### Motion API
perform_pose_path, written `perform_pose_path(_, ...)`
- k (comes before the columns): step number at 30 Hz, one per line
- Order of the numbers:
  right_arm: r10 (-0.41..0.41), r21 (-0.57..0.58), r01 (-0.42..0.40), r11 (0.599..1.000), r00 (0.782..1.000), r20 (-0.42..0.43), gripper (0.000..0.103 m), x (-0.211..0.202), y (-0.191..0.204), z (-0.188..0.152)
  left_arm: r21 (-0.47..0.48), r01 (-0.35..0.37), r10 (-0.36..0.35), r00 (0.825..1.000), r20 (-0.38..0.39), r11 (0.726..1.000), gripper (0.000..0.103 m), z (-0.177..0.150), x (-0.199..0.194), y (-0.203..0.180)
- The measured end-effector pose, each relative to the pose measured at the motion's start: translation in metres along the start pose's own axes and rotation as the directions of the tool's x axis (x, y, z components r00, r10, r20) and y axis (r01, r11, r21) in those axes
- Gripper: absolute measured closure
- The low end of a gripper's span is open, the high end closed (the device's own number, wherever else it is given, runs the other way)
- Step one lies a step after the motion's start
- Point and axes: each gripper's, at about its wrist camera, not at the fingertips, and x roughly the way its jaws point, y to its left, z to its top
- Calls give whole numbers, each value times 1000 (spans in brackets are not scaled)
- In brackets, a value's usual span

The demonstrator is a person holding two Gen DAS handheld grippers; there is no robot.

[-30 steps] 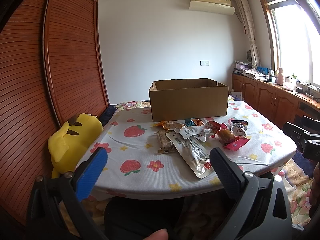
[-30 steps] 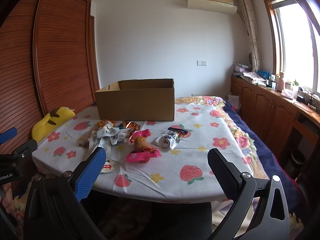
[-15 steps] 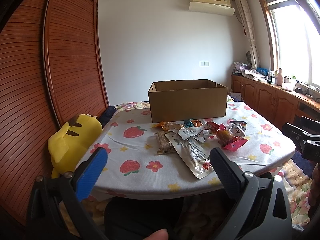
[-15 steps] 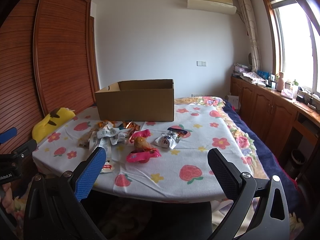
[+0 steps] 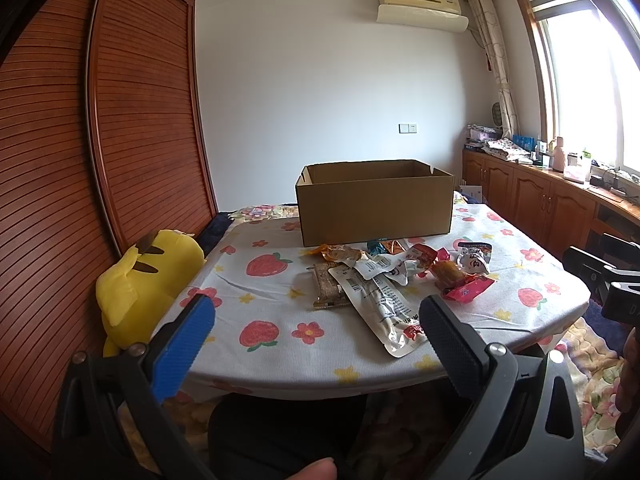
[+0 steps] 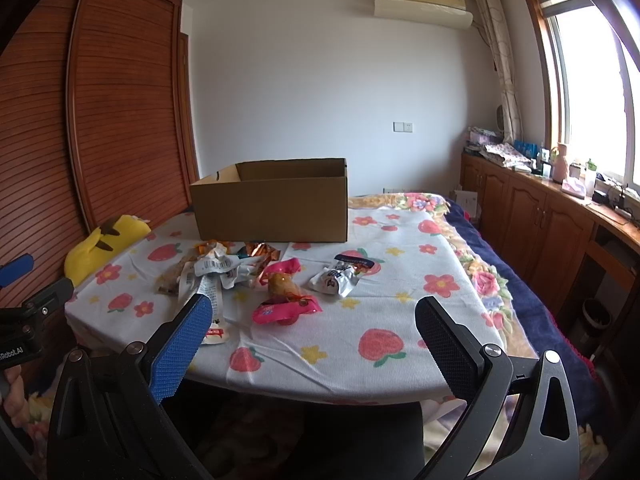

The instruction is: Organize snacks

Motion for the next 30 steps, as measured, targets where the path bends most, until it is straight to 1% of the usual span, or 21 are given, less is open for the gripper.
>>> perform_pose_path(14,-1,-1,1,1000,1000,1,0,0,1,-1,0,0,0,1000,0,1000,0,-1,0,-1)
perform_pose_path(19,0,-1,0,1000,1000,-3,0,4,0,-4,0,10,-10,1000,-15,1000,0,-1,2,-4)
perform_pose_path(20,2,-2,-2,1000,1000,-6,0,2,3,3,1,11,-11,1000,-22,1000,0,-1,3,-5)
perform_pose_path(22,4,-5,-4,1000,1000,-14,0,5,3,4,3,16,-16,999,-36,1000,0,-2,9,-6)
perform_pose_path(30,25,-19,-26,999,997,-66,0,29,-6,-5,-11,45,-46,994,-99,999,0,-4,46,-6)
